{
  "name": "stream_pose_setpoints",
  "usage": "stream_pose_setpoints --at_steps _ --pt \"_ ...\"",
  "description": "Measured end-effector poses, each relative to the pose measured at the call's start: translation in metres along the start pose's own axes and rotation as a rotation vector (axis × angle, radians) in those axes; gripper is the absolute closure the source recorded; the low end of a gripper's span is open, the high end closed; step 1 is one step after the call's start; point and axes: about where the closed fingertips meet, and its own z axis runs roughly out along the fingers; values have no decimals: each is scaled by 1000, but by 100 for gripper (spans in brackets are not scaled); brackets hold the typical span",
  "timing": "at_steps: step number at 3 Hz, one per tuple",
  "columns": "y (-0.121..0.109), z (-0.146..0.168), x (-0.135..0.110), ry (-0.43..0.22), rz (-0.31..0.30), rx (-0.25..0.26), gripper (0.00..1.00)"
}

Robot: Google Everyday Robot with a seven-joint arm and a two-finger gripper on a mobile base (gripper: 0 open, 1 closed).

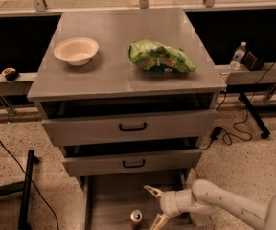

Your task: Pick coke can from bottom drawer and place on counter

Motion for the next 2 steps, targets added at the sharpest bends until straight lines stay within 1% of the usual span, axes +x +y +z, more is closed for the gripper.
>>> stream_pose_setpoints --at_steps 1,2 --pt "1 27 20 -60 19 -5 19" --pt "-1 55 41 -96 48 -13 27"
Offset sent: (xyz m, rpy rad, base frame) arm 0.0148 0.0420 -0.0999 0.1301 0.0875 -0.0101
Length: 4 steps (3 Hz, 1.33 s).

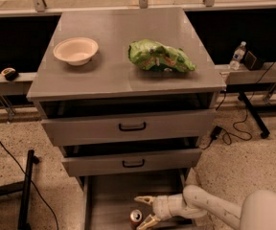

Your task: Pick coke can from bottom drawer and place on counter

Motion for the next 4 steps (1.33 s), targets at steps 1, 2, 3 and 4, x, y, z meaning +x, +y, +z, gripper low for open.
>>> stream_pose_setpoints --at_steps 1,2,3,4 --pt "-4 19 17 -12 23 -12 27" --pt "-3 39 34 -7 51 -32 41" --pt "-2 50 45 -39 80 -39 64" --pt "-2 46 35 -141 59 -30 88"
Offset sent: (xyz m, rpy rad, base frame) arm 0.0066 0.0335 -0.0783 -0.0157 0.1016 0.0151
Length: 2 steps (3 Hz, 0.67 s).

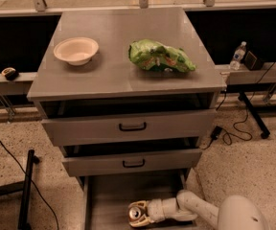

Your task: Pick coke can from bottom drawer and place on counter

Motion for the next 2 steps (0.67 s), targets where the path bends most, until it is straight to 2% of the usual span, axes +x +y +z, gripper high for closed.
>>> stream_pose_setpoints --at_steps 1,2 --pt "-12 -35 -38 -19 -115 51 100" --pt "-18 -86 -116 6 -223 113 100"
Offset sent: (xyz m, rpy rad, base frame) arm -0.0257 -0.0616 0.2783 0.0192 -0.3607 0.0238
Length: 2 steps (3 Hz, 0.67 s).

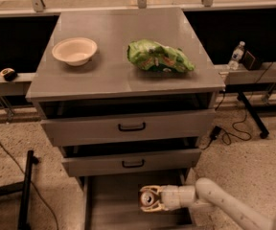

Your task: Pick coke can from bottom drawer and place on counter

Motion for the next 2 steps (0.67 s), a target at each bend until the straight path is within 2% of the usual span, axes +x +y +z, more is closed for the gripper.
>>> stream_pose_setpoints --at_steps 1,2 --pt "-1 -33 -75 20 -12 5 100" --pt "10 -41 -132 -5 -79 -87 100"
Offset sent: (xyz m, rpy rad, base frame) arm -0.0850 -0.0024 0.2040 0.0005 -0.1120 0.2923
